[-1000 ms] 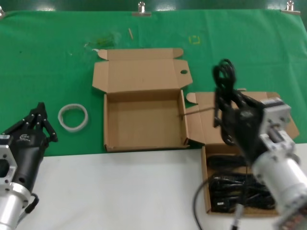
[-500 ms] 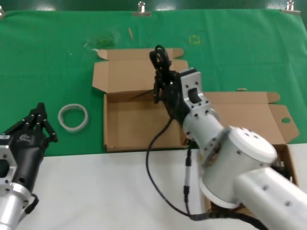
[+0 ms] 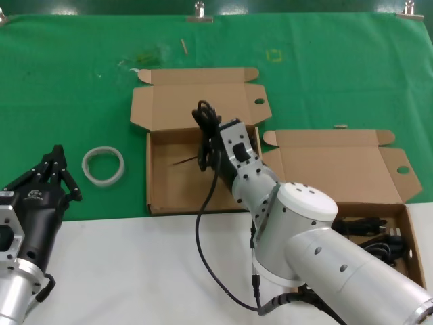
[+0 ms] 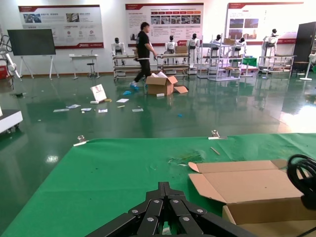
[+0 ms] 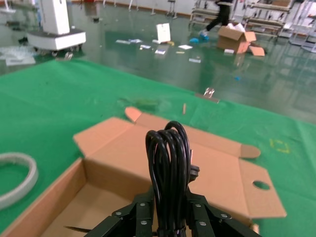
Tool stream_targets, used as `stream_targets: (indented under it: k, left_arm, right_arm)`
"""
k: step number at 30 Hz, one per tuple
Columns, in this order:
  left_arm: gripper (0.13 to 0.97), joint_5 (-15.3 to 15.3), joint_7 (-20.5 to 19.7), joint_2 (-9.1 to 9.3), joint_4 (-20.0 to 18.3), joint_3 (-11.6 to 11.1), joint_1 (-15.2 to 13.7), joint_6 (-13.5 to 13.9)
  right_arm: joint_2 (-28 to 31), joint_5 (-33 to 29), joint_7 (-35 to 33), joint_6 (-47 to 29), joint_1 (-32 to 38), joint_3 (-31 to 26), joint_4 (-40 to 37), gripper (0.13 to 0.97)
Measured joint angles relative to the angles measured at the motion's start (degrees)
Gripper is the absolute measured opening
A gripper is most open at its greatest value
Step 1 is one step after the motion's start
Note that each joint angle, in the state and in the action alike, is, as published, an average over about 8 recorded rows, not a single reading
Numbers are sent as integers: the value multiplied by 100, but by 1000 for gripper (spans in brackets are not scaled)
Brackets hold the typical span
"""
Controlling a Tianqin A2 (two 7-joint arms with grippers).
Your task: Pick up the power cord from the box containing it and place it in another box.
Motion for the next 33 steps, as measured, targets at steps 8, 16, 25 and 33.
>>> stream_targets:
  k: [8, 16, 25, 33]
  left_arm:
    - [140, 0, 0, 0, 0, 0, 0, 0]
    - [140, -1, 1, 0, 0, 0, 0, 0]
    - [140, -1, 2, 0, 0, 0, 0, 0]
    - [140, -1, 1, 0, 0, 0, 0, 0]
  right_arm:
    - [-55, -83, -111, 45, -44, -23, -110, 286]
    - [179, 88, -351, 471, -260, -10, 626, 381]
    - [866, 487, -510, 1374, -697, 252, 2664, 549]
    - [1334, 532, -468, 2115, -1169, 694, 4368, 722]
